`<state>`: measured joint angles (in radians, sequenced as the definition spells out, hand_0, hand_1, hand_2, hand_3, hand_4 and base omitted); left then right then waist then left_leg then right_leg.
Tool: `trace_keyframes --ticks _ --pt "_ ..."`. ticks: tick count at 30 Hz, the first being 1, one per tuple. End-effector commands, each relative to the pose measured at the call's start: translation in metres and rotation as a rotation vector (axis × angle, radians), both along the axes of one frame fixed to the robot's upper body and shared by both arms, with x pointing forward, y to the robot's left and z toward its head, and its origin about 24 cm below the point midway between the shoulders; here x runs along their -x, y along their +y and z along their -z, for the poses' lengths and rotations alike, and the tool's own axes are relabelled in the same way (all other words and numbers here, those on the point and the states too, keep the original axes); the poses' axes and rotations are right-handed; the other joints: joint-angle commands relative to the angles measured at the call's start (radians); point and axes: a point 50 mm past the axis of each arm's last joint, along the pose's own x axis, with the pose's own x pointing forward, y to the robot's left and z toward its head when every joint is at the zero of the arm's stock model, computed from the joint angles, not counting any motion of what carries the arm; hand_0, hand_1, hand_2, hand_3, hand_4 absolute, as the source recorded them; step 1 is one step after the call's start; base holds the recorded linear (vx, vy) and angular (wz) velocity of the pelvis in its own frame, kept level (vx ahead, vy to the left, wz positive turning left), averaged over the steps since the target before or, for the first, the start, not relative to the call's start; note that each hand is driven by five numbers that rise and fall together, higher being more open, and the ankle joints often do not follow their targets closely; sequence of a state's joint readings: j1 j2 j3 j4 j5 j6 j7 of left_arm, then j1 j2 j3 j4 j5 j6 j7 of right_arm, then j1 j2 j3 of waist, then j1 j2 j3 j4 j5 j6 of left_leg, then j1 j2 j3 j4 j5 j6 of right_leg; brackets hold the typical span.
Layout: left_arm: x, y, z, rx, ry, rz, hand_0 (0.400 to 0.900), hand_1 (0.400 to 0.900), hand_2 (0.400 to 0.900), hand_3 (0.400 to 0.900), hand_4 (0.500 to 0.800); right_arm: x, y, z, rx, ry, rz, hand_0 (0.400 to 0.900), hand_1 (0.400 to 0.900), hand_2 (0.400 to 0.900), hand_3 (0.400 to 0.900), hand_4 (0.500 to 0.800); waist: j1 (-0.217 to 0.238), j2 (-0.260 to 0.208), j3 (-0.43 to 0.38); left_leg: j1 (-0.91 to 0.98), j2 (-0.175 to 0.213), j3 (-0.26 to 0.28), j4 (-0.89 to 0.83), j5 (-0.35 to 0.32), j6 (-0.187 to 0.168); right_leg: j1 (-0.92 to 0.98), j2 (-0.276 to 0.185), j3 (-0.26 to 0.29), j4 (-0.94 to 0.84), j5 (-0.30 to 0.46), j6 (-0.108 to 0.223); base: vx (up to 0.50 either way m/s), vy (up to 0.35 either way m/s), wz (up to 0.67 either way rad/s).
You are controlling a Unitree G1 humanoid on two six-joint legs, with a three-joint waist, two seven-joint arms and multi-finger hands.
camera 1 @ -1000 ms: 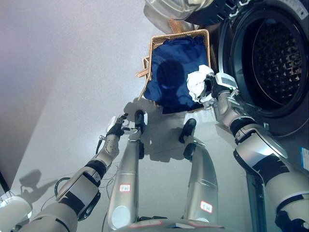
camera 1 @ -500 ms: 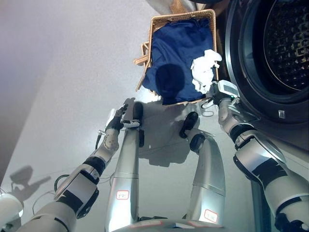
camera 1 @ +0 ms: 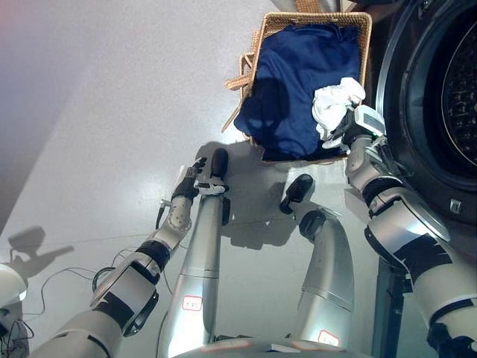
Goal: Put the clothes in the basket into the washing machine.
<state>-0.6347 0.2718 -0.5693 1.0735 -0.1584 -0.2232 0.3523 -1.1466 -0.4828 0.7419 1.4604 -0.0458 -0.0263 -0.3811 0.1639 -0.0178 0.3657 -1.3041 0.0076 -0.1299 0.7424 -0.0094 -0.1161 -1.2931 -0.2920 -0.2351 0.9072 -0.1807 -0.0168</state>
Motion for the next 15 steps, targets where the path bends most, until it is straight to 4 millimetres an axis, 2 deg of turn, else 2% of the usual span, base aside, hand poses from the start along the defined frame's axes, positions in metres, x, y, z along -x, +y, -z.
trace_keyframes --ticks 1,5,6,7,15 --pt "0.017 0.028 0.02 -0.057 0.057 -0.107 0.9 0.9 0.9 0.9 0.8 -0.012 0.015 -0.045 -0.014 -0.18 -0.071 0.9 0.9 0.9 0.9 0.8 0.023 -0.007 0.009 0.012 -0.042 0.03 -0.037 -0.082 0.045 0.073 0.043 0.007 -0.039 -0.078 0.022 0.03 0.025 0.17" --pt "0.015 0.027 0.017 -0.051 0.042 -0.105 0.9 0.9 0.9 0.9 0.8 -0.013 0.016 -0.048 -0.016 -0.18 -0.067 0.9 0.9 0.9 0.9 0.8 0.025 0.003 0.014 0.005 -0.057 0.029 -0.043 -0.076 0.045 0.068 0.037 0.014 -0.027 -0.09 0.02 0.03 0.037 0.11" --pt "0.014 0.026 0.016 -0.046 0.036 -0.107 0.9 0.9 0.9 0.9 0.8 -0.012 0.013 -0.049 -0.012 -0.184 -0.058 0.561 0.561 0.561 0.561 0.596 0.026 0.006 0.015 0.003 -0.059 0.03 -0.047 -0.073 0.045 0.065 0.037 0.018 -0.024 -0.09 0.02 0.03 0.046 0.07" --pt "0.013 0.026 0.015 -0.042 0.032 -0.111 0.9 0.9 0.9 0.9 0.8 -0.012 0.011 -0.049 -0.009 -0.185 -0.049 0.4 0.4 0.4 0.4 0.5 0.027 0.009 0.017 0.002 -0.062 0.031 -0.049 -0.073 0.046 0.062 0.035 0.02 -0.023 -0.092 0.02 0.02 0.053 0.04" --pt "0.018 0.028 0.022 -0.049 0.058 -0.134 0.9 0.9 0.9 0.9 0.8 -0.011 0.008 -0.047 -0.043 -0.192 -0.014 0.4 0.4 0.4 0.4 0.5 0.016 0.012 0.019 0.006 -0.068 0.037 -0.064 -0.061 0.048 0.057 0.034 0.038 -0.024 -0.09 0.022 0.01 0.018 -0.01"
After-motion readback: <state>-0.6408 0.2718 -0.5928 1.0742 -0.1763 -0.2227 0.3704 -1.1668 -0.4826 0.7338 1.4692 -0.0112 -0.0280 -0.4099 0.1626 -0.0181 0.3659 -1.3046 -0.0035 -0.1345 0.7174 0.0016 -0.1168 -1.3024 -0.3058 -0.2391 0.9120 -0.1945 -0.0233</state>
